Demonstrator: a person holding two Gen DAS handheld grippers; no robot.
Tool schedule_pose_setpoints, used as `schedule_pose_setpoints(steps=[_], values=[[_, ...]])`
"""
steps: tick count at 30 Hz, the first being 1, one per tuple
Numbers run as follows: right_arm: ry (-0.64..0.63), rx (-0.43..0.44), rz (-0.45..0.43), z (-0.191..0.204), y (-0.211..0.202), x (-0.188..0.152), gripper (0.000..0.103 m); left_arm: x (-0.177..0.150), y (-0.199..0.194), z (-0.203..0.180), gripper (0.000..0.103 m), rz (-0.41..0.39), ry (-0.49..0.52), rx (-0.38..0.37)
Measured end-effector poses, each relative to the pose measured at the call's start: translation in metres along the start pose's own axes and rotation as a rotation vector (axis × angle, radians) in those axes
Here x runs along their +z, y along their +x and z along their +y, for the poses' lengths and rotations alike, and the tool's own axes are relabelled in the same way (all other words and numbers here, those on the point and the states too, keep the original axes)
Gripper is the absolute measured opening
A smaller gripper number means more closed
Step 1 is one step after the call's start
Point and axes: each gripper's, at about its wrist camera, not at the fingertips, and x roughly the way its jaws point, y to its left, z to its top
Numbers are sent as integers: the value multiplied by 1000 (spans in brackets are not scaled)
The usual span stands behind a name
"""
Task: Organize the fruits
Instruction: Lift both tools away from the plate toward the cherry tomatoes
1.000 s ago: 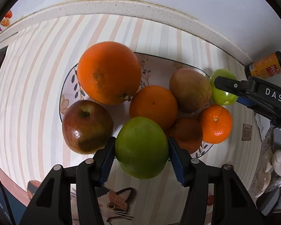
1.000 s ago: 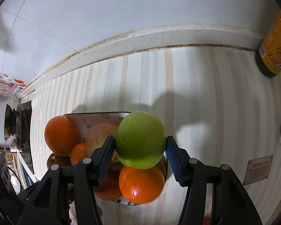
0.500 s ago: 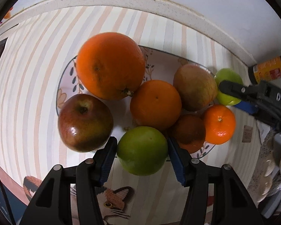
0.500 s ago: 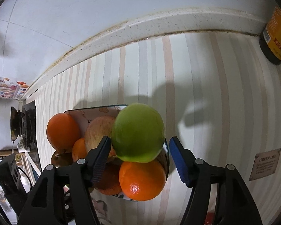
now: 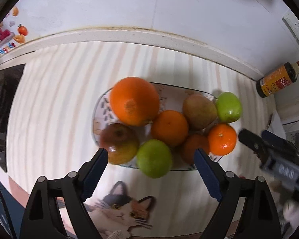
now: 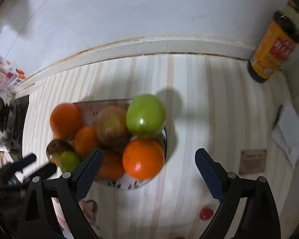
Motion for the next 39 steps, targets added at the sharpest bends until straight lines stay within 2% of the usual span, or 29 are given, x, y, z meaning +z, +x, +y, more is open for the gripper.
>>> schedule_pose_setpoints(steps=[4,11,20,27,33,39], values=[[-29,-60,-57,14,-29,-27,95,-10,-15,10,88,-36,6,46],[-30,-79,-128,30,-84,-66,95,-39,-62,16,88,-136,40,87],[-24,-80,-248,48,-163,-110,95,-73,-135,13,88,-254,85,66],[-16,-60,-304,56,-207,-136,95,-98,-187,7,88,-325,115,42],[-21,-43,-360,66,-247,-153,95,-114,-214,8,88,-370,124,30],[-39,-50,-400,76,-273,-163,95,-126,-222,7,88,-375,136,23]])
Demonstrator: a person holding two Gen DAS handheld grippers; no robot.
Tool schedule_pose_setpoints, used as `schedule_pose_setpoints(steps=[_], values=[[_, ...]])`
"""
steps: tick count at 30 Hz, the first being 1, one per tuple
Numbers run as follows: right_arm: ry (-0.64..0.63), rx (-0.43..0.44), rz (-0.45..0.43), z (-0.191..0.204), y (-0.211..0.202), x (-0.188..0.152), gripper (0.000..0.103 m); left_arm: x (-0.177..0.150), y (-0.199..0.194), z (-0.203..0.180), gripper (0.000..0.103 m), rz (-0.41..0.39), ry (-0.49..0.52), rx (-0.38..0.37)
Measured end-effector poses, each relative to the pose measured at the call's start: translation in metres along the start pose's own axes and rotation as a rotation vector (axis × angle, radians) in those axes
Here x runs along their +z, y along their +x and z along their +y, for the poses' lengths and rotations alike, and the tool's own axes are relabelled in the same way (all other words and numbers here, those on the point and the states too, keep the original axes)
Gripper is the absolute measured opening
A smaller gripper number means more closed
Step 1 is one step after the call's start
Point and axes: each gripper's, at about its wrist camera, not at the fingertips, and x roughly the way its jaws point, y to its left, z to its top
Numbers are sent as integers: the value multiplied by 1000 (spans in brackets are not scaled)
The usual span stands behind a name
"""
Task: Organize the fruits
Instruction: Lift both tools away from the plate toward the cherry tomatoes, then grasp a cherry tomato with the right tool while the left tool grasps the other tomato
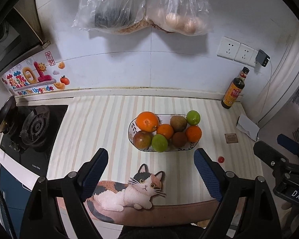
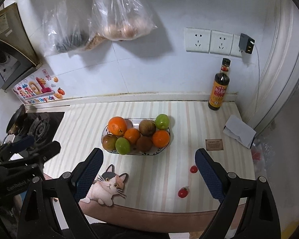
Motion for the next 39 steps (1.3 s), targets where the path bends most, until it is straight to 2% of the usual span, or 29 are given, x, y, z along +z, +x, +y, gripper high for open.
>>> schedule_pose_setpoints(steps=[10,12,13,17,22,25,26,28,31,35,37,39], values=[[32,30,16,-3,4,-3,96,-5,2,-3,88,17,-7,-20],[55,48,35,-11,14,-5,96,-5,14,-8,94,42,11,-18],[74,59,57,-17,23,-7,96,-6,19,-11,103,50,20,-18],[160,70,149,-48,61,-22,96,-13,53,-29,103,106,75,-2],[240,9,292,-89,126,-64,96,-24,105,-53,103,207,144,16],[268,-22,346,-108,160,-89,94,-31,137,-71,103,272,196,29],[278,-28,369,-115,171,-98,92,-33,145,-77,103,284,208,35],[311,-31,406,-127,192,-115,80,-36,160,-88,103,311,233,47],[353,-10,470,-141,222,-137,74,-39,181,-103,103,346,262,60],[375,25,512,-147,246,-154,64,-42,203,-118,103,390,283,74],[365,33,525,-147,256,-160,46,-42,210,-125,103,406,288,79],[353,41,528,-146,260,-165,34,-42,215,-131,103,418,294,82]])
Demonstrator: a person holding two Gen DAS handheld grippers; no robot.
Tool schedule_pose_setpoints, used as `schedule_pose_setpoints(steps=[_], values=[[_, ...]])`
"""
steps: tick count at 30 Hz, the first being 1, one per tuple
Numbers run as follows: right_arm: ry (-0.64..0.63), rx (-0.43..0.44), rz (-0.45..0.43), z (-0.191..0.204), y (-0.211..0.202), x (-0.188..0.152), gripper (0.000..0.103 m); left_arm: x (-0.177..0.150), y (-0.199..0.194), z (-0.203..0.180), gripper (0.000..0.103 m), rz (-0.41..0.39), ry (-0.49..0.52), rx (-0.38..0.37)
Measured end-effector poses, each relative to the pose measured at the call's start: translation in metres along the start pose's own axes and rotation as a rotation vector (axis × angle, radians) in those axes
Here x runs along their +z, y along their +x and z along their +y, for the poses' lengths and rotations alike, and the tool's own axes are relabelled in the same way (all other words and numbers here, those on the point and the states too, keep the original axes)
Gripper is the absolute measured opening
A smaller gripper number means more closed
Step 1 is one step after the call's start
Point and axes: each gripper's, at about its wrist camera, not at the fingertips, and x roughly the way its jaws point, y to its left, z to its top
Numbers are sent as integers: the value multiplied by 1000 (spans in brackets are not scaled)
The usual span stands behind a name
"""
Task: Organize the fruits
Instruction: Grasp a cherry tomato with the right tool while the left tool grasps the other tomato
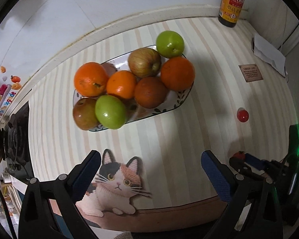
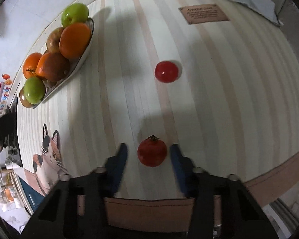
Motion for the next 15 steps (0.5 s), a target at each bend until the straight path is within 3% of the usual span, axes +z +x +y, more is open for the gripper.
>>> schedule_pose_setpoints(steps=[7,15], values=[[10,8,-80,-16,-22,9,34,24,17,-36,103,30,34,-56],[124,-39,-127,-82,-51,28,34,57,57,-115,102,99,144,-193]])
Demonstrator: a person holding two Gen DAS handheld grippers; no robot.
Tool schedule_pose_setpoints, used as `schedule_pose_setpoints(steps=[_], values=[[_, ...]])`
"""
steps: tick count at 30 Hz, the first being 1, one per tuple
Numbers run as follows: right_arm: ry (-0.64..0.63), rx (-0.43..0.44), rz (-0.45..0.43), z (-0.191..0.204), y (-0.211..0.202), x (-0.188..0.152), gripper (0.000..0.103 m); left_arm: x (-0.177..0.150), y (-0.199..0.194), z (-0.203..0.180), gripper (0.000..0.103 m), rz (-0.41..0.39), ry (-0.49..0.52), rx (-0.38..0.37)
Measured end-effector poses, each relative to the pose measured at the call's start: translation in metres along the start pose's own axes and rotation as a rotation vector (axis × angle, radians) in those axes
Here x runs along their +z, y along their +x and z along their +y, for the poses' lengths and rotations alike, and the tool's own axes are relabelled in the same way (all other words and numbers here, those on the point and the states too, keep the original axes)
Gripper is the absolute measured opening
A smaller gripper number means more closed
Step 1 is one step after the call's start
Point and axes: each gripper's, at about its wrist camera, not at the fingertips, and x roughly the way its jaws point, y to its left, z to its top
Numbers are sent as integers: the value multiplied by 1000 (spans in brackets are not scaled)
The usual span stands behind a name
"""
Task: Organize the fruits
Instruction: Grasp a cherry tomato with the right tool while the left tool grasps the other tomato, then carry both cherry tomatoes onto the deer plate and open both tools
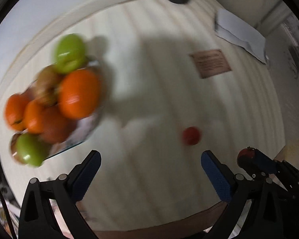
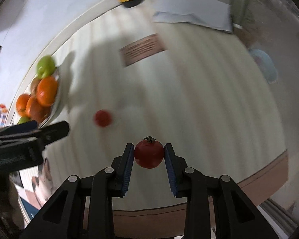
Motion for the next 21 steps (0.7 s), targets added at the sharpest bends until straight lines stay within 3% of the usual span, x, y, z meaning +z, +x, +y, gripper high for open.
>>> schedule_pose_setpoints(steps=[2,6,11,15,21], values=[[20,-10,-6,-16,-3,4,34,7,10,-14,97,14,27,-29],[57,-18,-15,-33,-8,7,34,14,24,-28,64,32,53,-65],[81,-15,-17,-41,-9,7,34,17,36,-33,36,47,58,-80],[75,-10,-15,-41,-9,7,34,17,40,-31,26,49,51,-93],[49,-7,-15,-33,-9,11,34,12,37,-19,23,16,30,-115]])
